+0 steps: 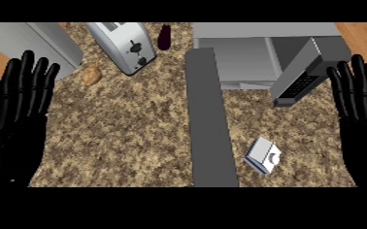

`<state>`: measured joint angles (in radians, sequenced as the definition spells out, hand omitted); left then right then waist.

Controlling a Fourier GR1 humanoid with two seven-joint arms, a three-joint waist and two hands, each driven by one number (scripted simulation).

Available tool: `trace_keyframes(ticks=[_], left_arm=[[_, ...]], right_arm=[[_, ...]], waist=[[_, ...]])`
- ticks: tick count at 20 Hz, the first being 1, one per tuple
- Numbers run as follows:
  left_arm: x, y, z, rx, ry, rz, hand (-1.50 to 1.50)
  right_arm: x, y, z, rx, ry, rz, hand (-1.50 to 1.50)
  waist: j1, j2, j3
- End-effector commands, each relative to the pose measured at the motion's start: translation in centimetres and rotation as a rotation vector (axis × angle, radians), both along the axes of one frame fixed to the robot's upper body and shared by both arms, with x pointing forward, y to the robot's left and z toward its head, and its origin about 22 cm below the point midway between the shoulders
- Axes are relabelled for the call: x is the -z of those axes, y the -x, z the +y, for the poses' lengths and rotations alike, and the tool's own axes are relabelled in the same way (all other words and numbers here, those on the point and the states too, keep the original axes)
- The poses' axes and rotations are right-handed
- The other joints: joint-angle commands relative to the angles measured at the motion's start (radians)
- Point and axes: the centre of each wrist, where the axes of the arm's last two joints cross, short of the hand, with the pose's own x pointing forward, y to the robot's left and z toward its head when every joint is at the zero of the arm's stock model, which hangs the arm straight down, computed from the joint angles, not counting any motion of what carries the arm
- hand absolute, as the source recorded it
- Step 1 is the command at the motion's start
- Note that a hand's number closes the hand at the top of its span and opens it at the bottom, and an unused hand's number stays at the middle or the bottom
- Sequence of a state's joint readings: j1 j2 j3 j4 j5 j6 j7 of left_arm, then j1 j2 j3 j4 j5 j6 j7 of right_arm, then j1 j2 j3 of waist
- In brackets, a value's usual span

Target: Pick up the milk, place it into the microwave and close the microwave

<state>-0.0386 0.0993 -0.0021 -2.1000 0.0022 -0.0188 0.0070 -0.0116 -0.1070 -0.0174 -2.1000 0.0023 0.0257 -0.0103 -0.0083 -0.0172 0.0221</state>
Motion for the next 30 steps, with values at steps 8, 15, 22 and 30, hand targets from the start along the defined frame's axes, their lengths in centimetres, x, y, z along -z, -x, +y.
trace_keyframes(ticks=[8,15,22,30], left_arm=[[4.3,-0.6,0.7,-0.032,0.092,0.147,-1.50],[3.2,2.9,1.2,-0.023,0.098,0.165,-1.50],[2.6,3.4,0.3,-0.045,0.083,0.152,-1.50],[3.2,4.6,-1.4,-0.040,0.095,0.159,-1.50]], right_arm=[[0.2,1.7,5.5,0.149,-0.160,0.094,-1.50],[3.1,2.1,5.5,0.220,-0.181,0.127,-1.50],[4.8,2.8,6.2,0.265,-0.130,0.191,-1.50],[10.7,4.8,5.0,0.279,-0.116,0.268,-1.50]], waist=[[0.014,0.018,-0.023],[0.012,0.016,-0.022],[0.009,0.016,-0.022],[0.007,0.016,-0.022]])
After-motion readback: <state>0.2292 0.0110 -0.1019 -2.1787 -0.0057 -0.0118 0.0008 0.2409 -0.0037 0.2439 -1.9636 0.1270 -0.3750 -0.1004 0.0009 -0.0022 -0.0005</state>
